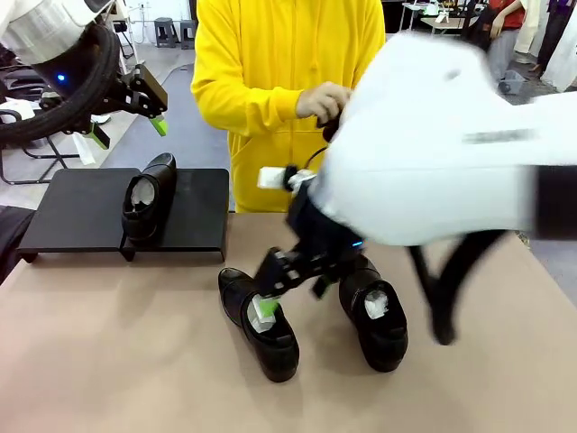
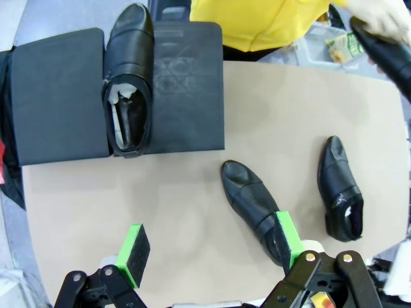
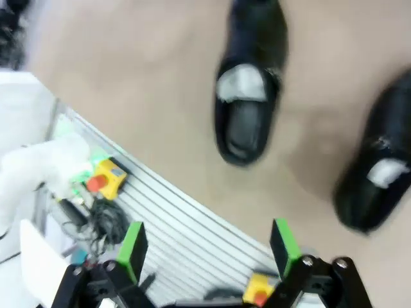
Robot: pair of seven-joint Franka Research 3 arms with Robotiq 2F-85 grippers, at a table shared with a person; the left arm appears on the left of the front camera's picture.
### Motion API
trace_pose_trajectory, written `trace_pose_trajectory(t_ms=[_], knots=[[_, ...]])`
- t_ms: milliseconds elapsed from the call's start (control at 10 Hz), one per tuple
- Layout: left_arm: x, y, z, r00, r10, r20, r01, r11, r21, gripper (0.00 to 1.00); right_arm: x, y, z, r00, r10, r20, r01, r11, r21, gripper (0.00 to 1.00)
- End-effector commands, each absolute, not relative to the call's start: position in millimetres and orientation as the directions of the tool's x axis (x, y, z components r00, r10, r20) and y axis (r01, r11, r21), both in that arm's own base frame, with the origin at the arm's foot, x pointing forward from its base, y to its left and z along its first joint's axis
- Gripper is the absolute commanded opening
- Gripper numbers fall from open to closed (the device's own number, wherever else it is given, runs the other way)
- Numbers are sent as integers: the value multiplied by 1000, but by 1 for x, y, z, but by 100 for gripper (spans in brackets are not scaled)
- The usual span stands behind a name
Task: Organize the shoes by placing them on the stand.
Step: Place the Shoe from the middle of the table onto the Shoes Stand.
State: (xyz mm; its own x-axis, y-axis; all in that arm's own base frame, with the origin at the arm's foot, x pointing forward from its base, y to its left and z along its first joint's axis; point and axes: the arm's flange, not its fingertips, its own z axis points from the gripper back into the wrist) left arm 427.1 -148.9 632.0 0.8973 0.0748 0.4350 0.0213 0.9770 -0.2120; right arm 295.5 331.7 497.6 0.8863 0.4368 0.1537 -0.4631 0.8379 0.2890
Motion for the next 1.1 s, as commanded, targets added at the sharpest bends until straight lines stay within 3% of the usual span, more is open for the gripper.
trace_pose_trajectory(t_ms=[0, 300, 400, 600, 700, 900, 1000], knots=[[427, -146, 634, 898, 63, 435, 31, 978, -208, 100, 269, 269, 537, 920, 374, 116, -390, 900, 194, 100], [427, -146, 634, 898, 63, 435, 31, 978, -208, 100, 245, 176, 575, 983, 153, 100, -164, 981, 107, 100], [427, -146, 634, 898, 63, 435, 31, 978, -208, 100, 254, 228, 560, 935, 333, 122, -350, 921, 171, 100], [427, -146, 634, 898, 63, 435, 31, 978, -208, 100, 254, 228, 560, 935, 333, 122, -350, 921, 171, 100], [427, -146, 634, 898, 63, 435, 31, 978, -208, 100, 243, 201, 571, 954, 277, 116, -292, 946, 140, 100], [427, -149, 632, 897, 75, 435, 22, 977, -212, 100, 267, 146, 576, 987, 155, 34, -155, 988, -10, 100], [410, -171, 606, 911, 123, 393, -22, 968, -252, 100, 263, 113, 585, 995, 88, 38, -86, 996, -28, 100]])
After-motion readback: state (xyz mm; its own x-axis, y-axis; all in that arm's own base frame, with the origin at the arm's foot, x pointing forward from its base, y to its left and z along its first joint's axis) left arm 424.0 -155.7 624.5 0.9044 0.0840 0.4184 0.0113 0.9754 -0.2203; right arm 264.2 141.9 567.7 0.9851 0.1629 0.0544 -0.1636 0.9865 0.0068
